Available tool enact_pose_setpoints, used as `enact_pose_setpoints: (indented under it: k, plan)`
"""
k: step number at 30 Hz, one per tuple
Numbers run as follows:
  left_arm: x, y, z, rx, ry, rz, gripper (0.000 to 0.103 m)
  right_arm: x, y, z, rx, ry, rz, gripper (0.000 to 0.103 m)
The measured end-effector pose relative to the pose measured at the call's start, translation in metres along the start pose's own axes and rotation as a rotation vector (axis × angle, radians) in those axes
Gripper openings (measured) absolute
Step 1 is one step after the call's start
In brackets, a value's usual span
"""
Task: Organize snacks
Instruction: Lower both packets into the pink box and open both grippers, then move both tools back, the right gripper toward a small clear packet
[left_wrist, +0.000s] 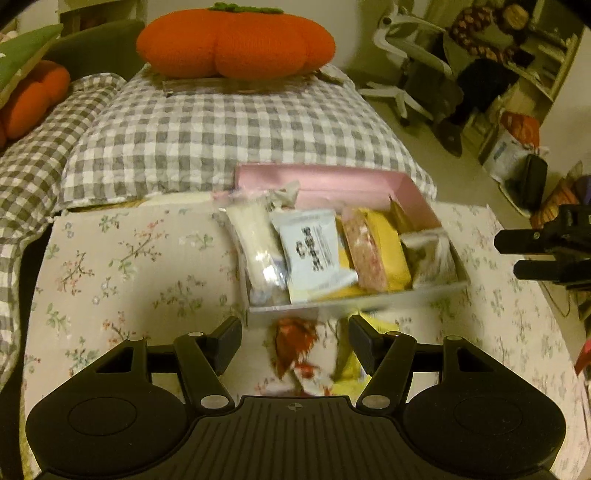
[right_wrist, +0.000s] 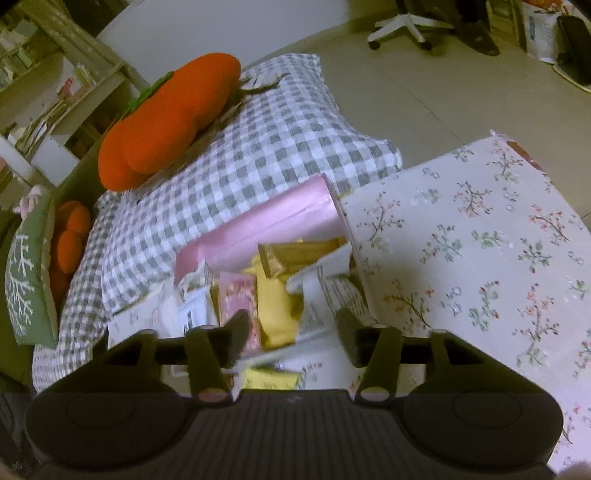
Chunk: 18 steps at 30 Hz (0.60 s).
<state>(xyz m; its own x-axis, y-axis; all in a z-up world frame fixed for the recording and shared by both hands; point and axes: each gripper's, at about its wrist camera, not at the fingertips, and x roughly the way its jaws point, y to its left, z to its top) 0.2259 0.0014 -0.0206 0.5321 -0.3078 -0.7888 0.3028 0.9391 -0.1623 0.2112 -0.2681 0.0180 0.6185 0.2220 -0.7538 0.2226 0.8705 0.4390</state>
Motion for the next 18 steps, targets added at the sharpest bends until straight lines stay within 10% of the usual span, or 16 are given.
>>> enact_pose_setpoints:
  k: [18]
  plan:
    - [0.009,-0.007,-0.024,0.047,0.045,-0.015,0.067,0.019,-0.015,-0.052,-0.344,0.248,-0.157,0.078]
